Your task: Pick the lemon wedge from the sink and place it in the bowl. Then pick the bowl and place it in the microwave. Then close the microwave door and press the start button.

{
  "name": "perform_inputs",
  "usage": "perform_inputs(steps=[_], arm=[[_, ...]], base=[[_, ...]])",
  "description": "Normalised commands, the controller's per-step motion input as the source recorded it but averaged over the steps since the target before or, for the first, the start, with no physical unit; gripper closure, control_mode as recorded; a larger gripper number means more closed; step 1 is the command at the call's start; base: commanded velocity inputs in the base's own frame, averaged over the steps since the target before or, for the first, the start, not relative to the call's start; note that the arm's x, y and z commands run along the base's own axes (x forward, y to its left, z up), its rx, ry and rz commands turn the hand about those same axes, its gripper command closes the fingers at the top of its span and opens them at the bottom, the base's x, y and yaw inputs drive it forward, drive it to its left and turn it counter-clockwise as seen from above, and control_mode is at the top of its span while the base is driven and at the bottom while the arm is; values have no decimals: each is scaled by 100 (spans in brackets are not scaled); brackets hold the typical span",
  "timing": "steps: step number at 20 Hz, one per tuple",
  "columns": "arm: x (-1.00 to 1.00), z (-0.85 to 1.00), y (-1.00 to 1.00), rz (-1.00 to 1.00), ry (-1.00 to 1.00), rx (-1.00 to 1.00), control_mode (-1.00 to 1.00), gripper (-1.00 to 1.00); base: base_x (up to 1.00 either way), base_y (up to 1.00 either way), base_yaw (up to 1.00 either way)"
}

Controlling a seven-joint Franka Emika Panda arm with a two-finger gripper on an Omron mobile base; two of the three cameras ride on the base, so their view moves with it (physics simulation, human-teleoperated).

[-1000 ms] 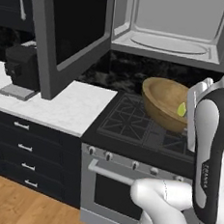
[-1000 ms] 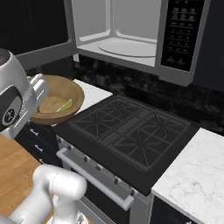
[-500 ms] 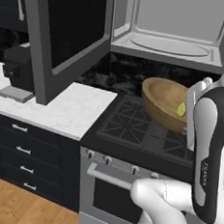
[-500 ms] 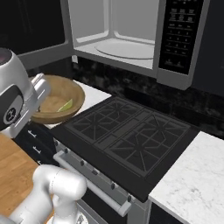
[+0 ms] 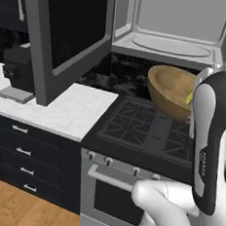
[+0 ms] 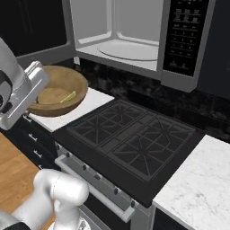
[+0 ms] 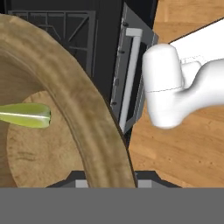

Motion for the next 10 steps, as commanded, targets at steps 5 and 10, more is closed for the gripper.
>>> perform_inputs(steps=[5, 10], arm=[[20, 35, -9, 0, 1, -4, -100, 100], [20, 15, -18, 0, 0, -9, -100, 100]], base=[[0, 0, 0], [0, 0, 0]])
